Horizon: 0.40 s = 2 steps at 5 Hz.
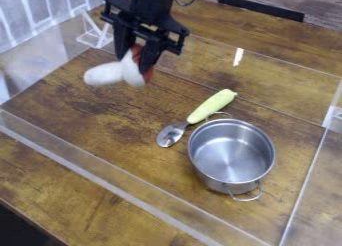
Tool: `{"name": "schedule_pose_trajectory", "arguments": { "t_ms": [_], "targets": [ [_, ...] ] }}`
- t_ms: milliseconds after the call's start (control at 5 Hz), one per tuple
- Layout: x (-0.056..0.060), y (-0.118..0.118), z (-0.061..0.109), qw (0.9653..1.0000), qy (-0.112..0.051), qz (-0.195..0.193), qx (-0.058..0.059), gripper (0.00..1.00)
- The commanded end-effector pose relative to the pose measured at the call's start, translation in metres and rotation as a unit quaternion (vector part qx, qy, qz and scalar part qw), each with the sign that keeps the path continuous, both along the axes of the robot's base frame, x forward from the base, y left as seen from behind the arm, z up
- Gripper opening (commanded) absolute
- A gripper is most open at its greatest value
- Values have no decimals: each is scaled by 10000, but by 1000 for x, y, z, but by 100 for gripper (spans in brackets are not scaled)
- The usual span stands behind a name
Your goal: Remove the mushroom from the silver pot and put it on the table
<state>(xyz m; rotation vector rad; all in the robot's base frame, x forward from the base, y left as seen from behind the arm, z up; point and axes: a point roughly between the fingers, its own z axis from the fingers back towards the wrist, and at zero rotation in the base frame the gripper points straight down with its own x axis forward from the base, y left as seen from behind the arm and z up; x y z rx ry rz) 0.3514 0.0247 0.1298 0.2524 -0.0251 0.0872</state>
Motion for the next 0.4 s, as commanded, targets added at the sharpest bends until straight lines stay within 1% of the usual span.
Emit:
{"name": "schedule_pose_trajectory", "arguments": {
  "t_ms": [0, 200],
  "targets": [
    [-1, 12, 44, 9981, -622, 27, 35, 0],
    [-12, 18, 37, 9983, -570, 95, -9, 100]
  ]
}}
